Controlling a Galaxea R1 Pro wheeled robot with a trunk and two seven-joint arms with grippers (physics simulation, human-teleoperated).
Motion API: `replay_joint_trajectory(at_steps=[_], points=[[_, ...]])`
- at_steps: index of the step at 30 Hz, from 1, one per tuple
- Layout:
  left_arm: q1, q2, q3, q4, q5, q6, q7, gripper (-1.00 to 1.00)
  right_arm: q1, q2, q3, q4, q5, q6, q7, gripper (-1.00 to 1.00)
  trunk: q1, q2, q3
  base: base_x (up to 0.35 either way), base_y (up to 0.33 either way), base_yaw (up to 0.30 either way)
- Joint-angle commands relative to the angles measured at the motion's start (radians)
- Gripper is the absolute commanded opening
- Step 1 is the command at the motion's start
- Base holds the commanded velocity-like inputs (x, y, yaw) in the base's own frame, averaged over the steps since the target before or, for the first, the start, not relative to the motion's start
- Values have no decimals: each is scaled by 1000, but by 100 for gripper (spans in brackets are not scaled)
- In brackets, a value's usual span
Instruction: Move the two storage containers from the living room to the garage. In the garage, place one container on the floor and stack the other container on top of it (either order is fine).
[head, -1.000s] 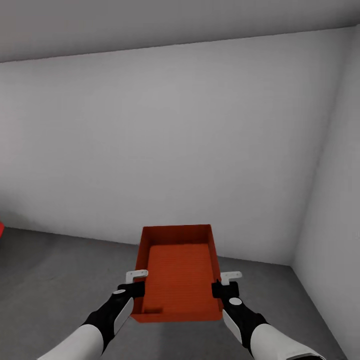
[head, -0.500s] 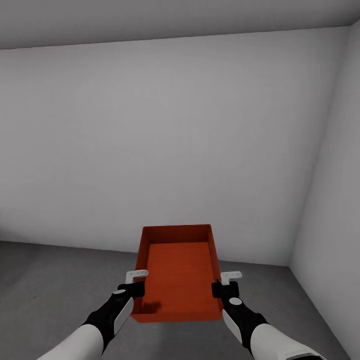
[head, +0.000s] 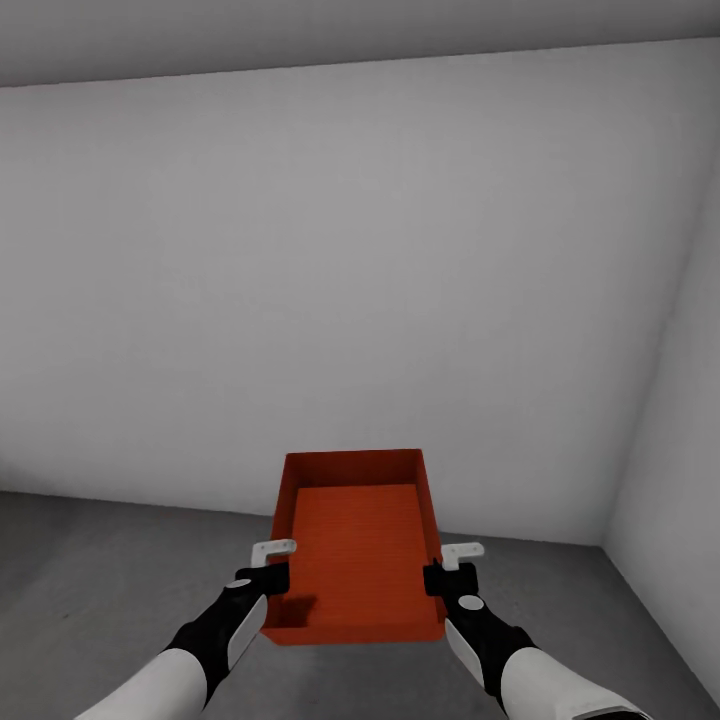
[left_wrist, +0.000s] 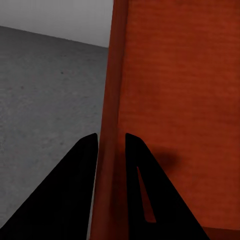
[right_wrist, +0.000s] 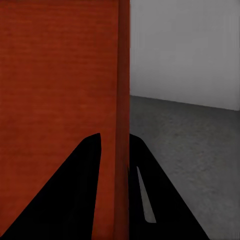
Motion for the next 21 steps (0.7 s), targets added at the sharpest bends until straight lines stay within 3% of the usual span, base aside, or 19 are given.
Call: replay_joint_trajectory(at_steps=[1,9,17,21], points=[[-1,1,18,-5,6,-40,15,-100,-1,10,-31,2,-33,-1,-3,-100,1,-1,-2,241,178,0],[-1,1,18,-5,5,-40,16,-100,-1,10,-31,2,-33,-1,-3,-100,1,-1,-2,194,115,0],[-1,2,18,-5,5,-41,16,-100,-1,11,-31,2,-34,-1,-4,-100,1,-1,-2,33,12,-10],[0,2,18,-5,5,-41,16,-100,-1,14,-30,2,-34,-1,-4,-100,1,-1,-2,2,1,-215]])
